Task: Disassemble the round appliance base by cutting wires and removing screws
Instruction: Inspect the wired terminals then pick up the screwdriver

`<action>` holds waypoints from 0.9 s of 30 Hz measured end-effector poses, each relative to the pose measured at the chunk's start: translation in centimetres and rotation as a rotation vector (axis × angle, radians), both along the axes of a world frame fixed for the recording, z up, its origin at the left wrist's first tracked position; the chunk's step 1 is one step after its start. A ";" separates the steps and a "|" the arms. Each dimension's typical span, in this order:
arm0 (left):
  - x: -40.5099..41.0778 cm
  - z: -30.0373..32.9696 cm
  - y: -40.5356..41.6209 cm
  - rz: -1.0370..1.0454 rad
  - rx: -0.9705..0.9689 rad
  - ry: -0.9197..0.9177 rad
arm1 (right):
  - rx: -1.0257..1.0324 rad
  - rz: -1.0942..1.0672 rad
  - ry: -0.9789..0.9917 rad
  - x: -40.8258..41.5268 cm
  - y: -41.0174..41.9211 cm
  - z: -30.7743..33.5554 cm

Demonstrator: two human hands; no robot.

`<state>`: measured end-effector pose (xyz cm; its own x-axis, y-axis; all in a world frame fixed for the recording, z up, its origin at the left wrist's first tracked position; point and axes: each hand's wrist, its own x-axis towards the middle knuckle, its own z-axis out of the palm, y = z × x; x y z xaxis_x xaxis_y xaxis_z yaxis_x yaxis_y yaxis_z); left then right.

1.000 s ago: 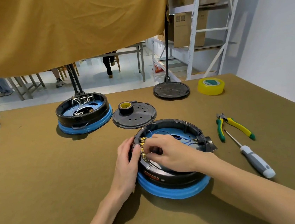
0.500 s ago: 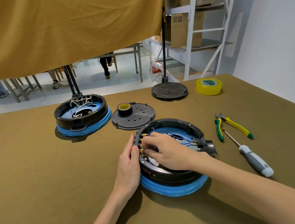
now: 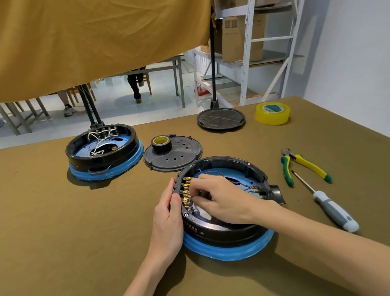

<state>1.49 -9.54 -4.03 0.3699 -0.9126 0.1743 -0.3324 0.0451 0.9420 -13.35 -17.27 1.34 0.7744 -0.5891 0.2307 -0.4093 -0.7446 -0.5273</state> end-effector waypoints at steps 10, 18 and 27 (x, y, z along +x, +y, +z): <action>0.2 -0.4 0.0 -0.004 -0.011 0.028 | 0.001 -0.017 -0.047 -0.1 0.1 -0.1; 0.7 -0.6 0.0 -0.021 -0.013 0.016 | -0.111 -0.047 -0.088 -0.3 0.3 -0.2; 0.8 -0.6 0.0 -0.023 -0.013 0.013 | 0.013 -0.163 -0.179 0.1 -0.6 0.6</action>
